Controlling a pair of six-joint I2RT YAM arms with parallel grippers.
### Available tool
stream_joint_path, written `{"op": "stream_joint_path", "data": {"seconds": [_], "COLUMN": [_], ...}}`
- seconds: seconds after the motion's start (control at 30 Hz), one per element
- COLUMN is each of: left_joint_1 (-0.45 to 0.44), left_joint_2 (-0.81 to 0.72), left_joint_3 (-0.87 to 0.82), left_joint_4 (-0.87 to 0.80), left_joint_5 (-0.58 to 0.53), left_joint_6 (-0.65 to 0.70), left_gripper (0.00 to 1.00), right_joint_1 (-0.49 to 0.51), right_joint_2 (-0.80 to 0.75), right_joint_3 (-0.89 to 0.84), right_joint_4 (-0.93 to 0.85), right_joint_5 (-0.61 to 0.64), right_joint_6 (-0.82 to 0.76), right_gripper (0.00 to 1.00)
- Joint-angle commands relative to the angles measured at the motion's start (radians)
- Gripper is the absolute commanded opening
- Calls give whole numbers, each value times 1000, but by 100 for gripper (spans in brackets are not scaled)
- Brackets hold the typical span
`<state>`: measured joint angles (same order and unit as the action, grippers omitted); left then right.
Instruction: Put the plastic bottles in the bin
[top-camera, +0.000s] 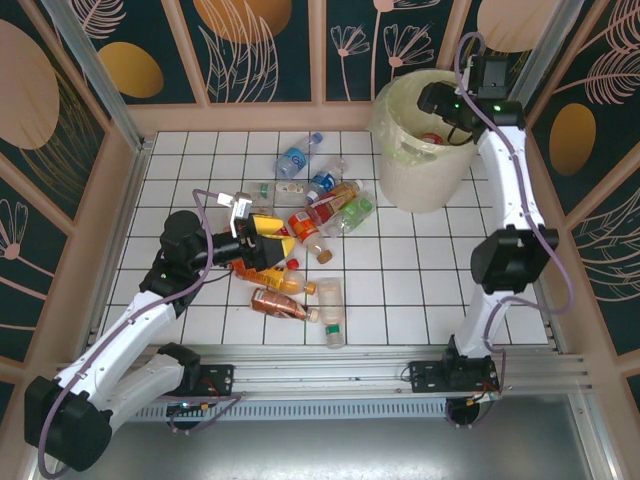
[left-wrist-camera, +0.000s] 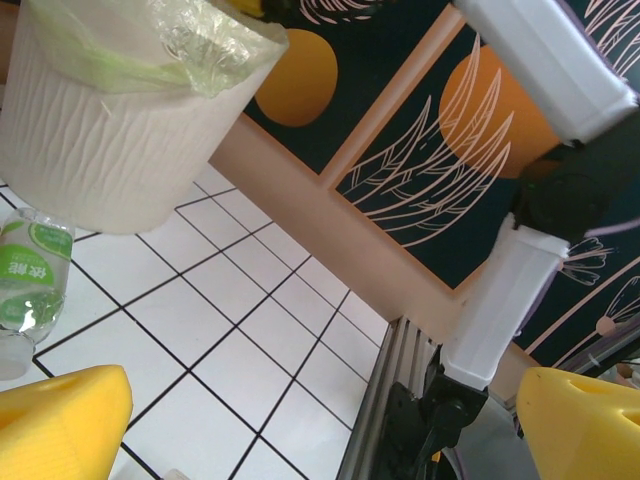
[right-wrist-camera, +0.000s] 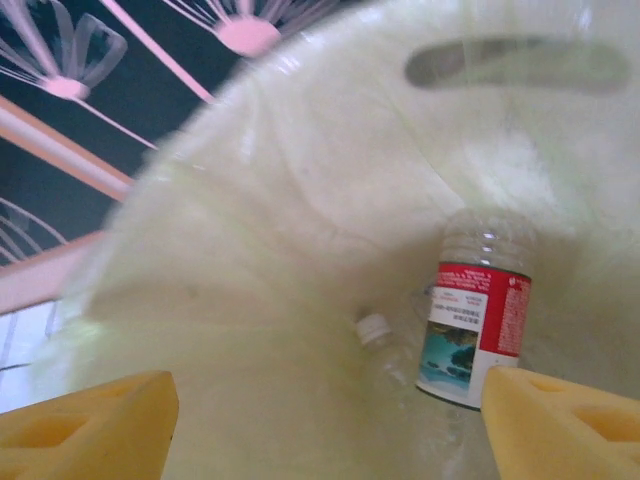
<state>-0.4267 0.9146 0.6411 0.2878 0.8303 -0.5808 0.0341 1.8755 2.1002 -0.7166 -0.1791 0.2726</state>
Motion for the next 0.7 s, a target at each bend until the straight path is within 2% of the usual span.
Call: {"op": "stream_joint_path", "data": {"seconds": [0.0,0.27,0.43,0.67], "left_joint_1": [-4,-5,-4,-4], "left_joint_2": [-8,-6,-13,-60], "left_joint_3": [-6,32,71,160], "left_joint_4": [18,-80,-110,-318], "left_joint_5": [3,-78,-55,-70], "left_joint_6": [-3,31,31,137], "left_gripper": [99,99,99,99], "right_joint_1": [1,94,253,467], "right_joint_2": [-120,-374,-499,-670], "right_joint_3": [-99,-344,-478,-767], "right_joint_4": [116,186,139,127], "right_joint_5": [-55,-76,25,64], "right_joint_6": [11,-25,-6,115], "right_gripper": [81,81,82,85]}}
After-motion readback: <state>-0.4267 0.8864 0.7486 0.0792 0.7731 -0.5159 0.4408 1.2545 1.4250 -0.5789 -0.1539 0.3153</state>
